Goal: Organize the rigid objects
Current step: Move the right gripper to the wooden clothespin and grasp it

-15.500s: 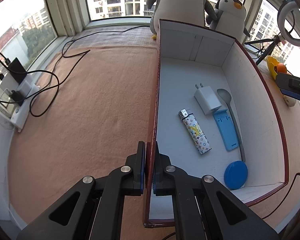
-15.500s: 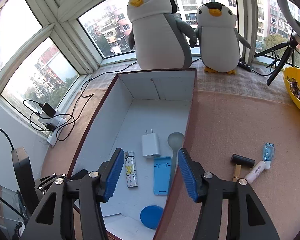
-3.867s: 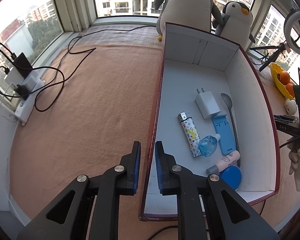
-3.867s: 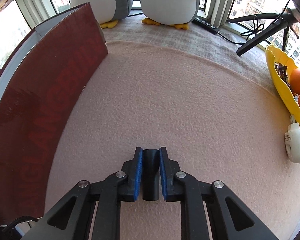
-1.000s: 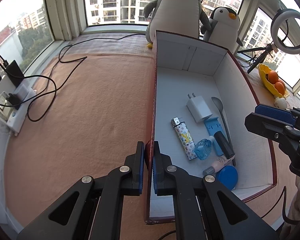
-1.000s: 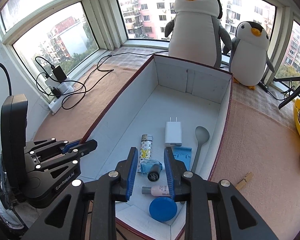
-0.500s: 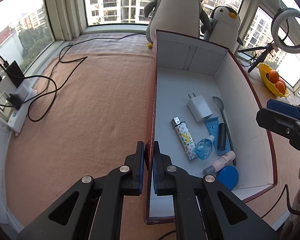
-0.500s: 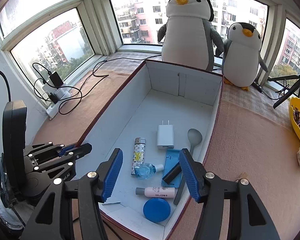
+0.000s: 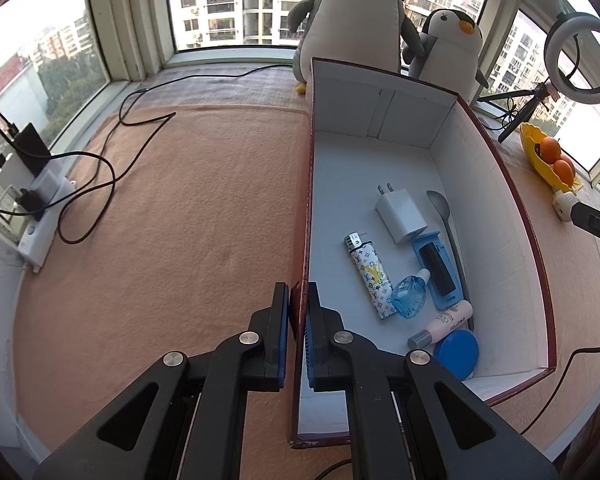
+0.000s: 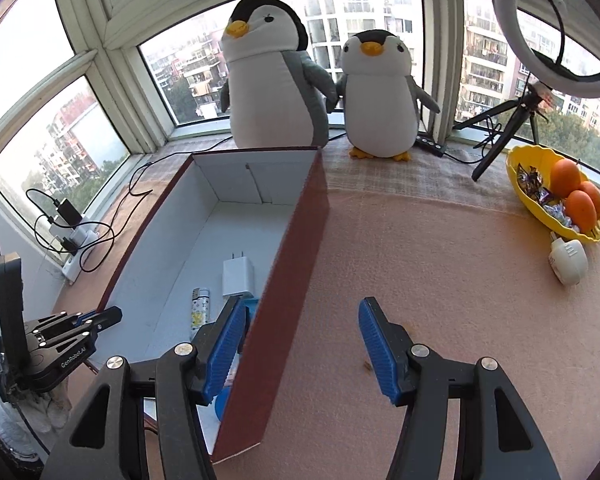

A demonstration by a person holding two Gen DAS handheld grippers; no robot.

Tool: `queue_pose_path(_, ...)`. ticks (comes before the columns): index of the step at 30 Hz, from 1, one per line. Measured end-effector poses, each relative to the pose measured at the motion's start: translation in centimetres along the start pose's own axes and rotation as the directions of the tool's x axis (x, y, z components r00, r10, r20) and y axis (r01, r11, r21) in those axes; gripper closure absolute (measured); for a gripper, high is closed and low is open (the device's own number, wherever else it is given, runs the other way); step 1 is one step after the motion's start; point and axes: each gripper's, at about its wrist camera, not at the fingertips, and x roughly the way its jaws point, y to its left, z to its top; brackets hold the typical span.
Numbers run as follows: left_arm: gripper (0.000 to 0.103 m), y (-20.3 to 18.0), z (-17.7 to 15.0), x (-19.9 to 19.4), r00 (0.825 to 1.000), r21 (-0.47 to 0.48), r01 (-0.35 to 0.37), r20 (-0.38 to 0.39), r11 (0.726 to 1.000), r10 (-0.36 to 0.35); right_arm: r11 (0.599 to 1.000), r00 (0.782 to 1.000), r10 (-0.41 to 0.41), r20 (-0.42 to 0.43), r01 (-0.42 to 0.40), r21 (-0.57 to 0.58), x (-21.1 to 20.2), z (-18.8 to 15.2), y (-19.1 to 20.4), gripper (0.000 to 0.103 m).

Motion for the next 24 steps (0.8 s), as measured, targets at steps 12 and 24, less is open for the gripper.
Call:
queue_pose_path(12, 0.097, -0.3, 0.1, -0.1, 1.000, 0.002, -0.017, -0.013, 1.000, 0.017, 0.988, 0.993, -0.031, -0.117, 0.048, 0.143, 3.6, -1.8, -6.7, 0.048)
queue_pose_path(24, 0.097, -0.3, 0.0, -0.2, 1.000, -0.013, -0.022, -0.021, 1.000, 0.021, 0.981, 0.975, -0.006, -0.220, 0.049, 0.189, 8.4, -2.6, -7.4, 0.057)
